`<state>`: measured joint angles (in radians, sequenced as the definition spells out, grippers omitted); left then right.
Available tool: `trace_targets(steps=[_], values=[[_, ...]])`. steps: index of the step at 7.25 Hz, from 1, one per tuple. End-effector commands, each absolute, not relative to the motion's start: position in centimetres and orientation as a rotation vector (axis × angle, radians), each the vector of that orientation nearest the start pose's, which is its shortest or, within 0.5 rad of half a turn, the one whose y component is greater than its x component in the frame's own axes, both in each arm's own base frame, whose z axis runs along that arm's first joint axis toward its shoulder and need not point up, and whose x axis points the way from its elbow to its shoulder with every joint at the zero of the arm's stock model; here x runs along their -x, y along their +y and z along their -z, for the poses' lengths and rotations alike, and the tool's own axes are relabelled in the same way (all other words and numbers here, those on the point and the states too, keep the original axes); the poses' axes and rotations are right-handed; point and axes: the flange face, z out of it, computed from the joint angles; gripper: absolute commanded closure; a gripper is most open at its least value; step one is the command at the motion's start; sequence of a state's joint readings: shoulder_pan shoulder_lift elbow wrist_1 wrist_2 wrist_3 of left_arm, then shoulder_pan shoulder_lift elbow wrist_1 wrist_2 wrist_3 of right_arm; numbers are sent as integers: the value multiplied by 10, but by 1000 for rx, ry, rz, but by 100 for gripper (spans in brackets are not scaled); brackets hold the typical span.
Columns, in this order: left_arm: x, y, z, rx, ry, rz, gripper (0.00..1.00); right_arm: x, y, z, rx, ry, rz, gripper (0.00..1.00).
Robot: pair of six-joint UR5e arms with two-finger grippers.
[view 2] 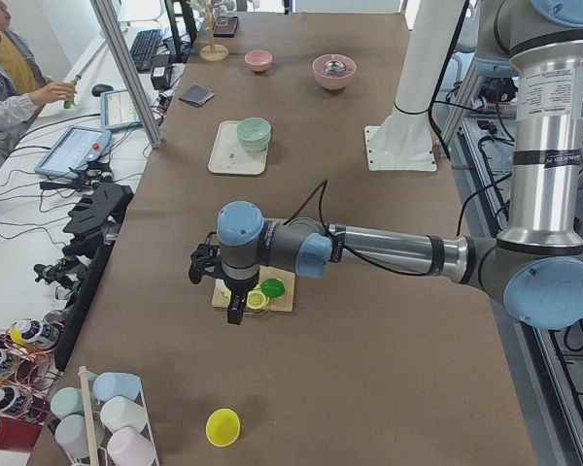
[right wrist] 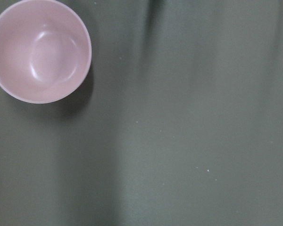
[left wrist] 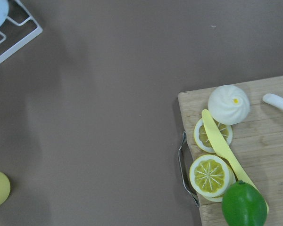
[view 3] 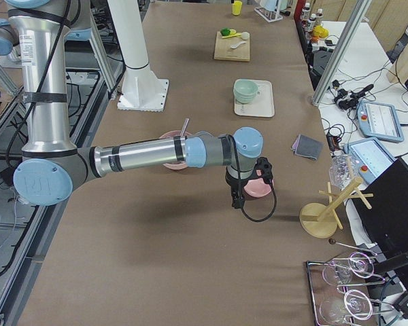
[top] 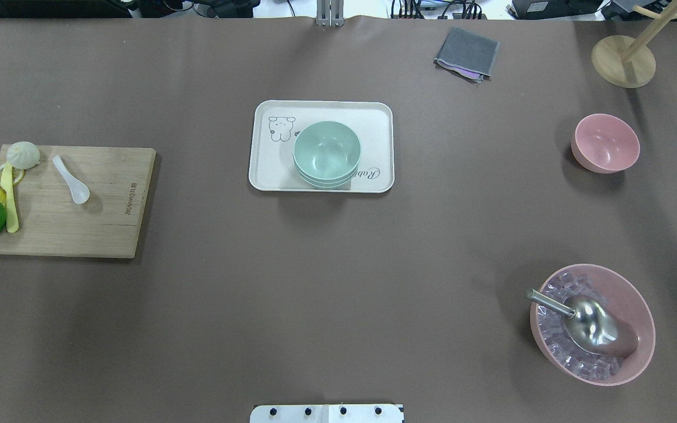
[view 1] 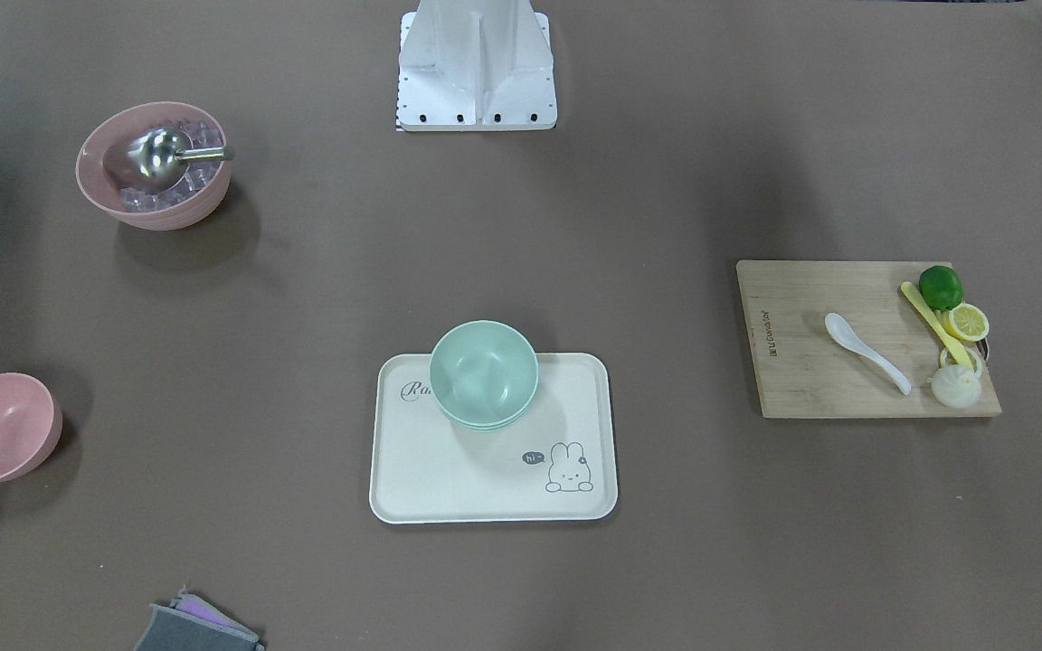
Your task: Stack pink bowl on green and place spoon
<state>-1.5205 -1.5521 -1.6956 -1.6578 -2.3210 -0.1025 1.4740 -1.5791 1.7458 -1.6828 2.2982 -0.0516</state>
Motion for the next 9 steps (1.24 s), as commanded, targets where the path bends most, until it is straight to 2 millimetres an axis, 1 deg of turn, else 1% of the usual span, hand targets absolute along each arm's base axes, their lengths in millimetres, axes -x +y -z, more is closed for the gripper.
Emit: trace_targets(steps=[1,2,3,4,5,6,7,9], values=[[43,-495,-593,-85,828,4,2,-38,-486,-606,-19,-702,117,0],[43,-494,-591,-92,835,-1,2,-41,-484,-615,-4,-710,101,0],[42,-497,-585,-103,842,-5,2,-41,-484,-616,-1,-717,100,0],[42,-494,-570,-130,849,-17,2,-39,-486,-613,-4,-727,103,0],[43,-492,-565,-141,849,-18,2,-40,-490,-601,-27,-776,100,0],[43,-493,-557,-149,842,-7,2,-40,-495,-608,-16,-773,97,0],[43,-492,-560,-135,845,29,2,-40,-496,-603,-31,-780,100,0],[43,-493,-557,-151,847,29,2,-40,-499,-597,-44,-778,108,0]])
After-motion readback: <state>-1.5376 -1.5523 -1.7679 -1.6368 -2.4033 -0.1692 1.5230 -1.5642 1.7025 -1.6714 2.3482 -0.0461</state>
